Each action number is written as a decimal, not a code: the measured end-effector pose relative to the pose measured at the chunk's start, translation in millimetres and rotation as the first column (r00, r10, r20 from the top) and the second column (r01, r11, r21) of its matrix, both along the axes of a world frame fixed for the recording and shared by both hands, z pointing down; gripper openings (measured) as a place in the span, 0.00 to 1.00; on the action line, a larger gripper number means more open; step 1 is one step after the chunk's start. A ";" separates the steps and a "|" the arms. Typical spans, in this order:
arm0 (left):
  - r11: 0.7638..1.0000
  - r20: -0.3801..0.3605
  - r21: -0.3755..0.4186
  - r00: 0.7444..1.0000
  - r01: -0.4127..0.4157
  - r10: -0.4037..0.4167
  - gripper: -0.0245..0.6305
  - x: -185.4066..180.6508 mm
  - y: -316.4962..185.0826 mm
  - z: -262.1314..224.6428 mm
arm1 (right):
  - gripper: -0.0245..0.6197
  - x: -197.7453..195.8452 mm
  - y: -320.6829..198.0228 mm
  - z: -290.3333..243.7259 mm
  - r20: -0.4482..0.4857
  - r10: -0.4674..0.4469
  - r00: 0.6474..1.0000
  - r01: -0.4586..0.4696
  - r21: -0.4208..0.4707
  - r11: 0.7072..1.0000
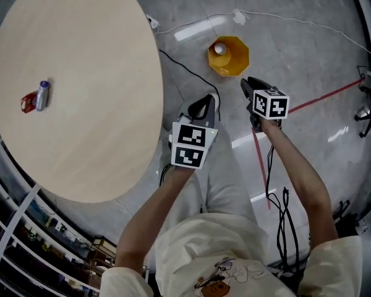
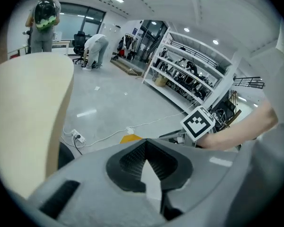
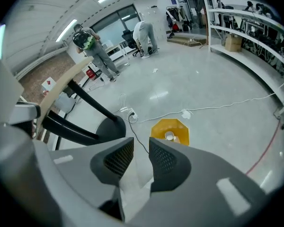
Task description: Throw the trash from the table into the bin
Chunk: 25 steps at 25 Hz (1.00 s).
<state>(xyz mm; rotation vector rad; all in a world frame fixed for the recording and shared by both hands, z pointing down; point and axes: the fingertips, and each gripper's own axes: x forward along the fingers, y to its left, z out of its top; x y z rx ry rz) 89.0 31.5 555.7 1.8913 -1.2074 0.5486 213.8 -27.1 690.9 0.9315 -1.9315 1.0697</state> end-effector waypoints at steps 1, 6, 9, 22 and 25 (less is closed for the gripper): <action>1.000 0.000 0.022 1.000 -0.001 0.001 0.04 -3.5 0.5 -16.8 | 0.20 -5.1 3.7 -19.4 0.021 -0.003 1.000 0.003 0.010 1.000; 0.995 -0.015 0.098 1.000 0.005 -0.003 0.04 -24.6 20.4 -92.8 | 0.19 -31.1 28.0 -116.8 0.094 -0.007 0.996 -0.001 0.079 0.997; 0.992 -0.032 0.128 0.999 0.007 -0.003 0.04 -31.8 38.9 -133.7 | 0.19 -45.4 38.1 -167.8 0.115 -0.029 0.993 0.013 0.137 0.990; 0.949 -0.125 0.261 0.981 0.180 -0.151 0.04 -146.9 153.3 -257.9 | 0.19 -191.5 96.5 -332.4 0.296 -0.126 0.947 0.034 0.297 0.954; 0.927 -0.137 0.291 0.970 0.235 -0.202 0.04 -188.6 178.4 -269.0 | 0.19 -241.1 114.8 -346.8 0.357 -0.154 0.921 0.046 0.292 0.955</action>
